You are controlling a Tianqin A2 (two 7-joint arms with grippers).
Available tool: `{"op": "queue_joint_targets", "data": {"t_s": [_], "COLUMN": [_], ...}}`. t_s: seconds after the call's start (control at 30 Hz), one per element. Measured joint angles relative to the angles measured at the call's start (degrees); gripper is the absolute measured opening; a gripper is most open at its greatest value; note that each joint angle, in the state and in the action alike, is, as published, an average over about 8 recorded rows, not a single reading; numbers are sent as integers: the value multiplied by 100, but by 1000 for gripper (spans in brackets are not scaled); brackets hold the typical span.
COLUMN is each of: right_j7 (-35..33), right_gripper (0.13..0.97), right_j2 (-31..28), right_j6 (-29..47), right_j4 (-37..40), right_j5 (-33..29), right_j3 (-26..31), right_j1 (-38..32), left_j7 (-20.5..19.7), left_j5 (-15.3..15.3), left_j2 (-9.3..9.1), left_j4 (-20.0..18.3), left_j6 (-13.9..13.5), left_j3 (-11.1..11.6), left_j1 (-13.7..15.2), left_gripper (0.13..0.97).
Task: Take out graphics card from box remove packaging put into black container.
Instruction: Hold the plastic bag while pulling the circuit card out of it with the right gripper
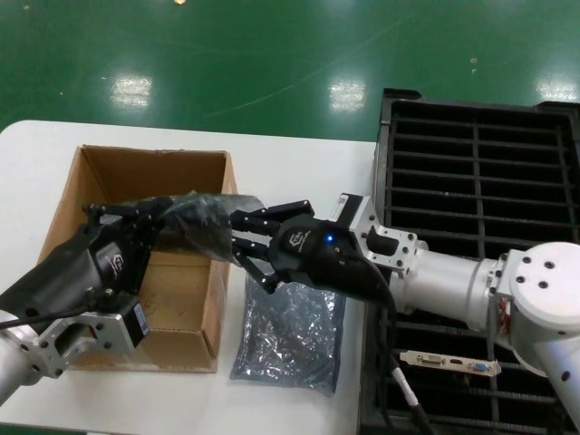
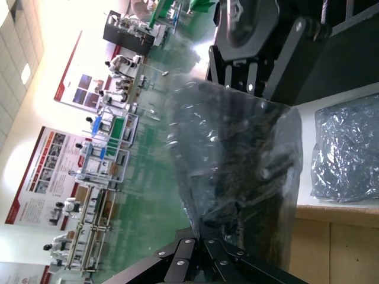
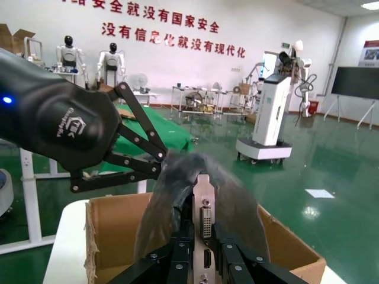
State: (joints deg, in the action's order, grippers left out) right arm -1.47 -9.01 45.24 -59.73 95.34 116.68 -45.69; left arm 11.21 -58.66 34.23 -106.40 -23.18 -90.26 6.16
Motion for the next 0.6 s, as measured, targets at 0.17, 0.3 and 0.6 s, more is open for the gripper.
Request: {"op": "queue_joint_targets", "data": {"t_s": [0.17,0.3,0.6], "right_j7": [-5,-44,-188], "right_gripper": [186,186,186], "right_j2": [-151,-255,-522], "right_j6": [-28,-87,-211], "right_j4": [-353,-587,-1081], "right_j5": [3,-2,42], "right_j3": [-19,-46,-165], "right_j1": [162,269,524], "left_j7": [0,0,0], "left_j5": [0,0,0], "left_j2": [0,0,0], "left_j4": [0,0,0], "left_j6": [0,0,0], "left_j3": [0,0,0], "left_j1": [0,0,0], "left_gripper": [138,138,138]}}
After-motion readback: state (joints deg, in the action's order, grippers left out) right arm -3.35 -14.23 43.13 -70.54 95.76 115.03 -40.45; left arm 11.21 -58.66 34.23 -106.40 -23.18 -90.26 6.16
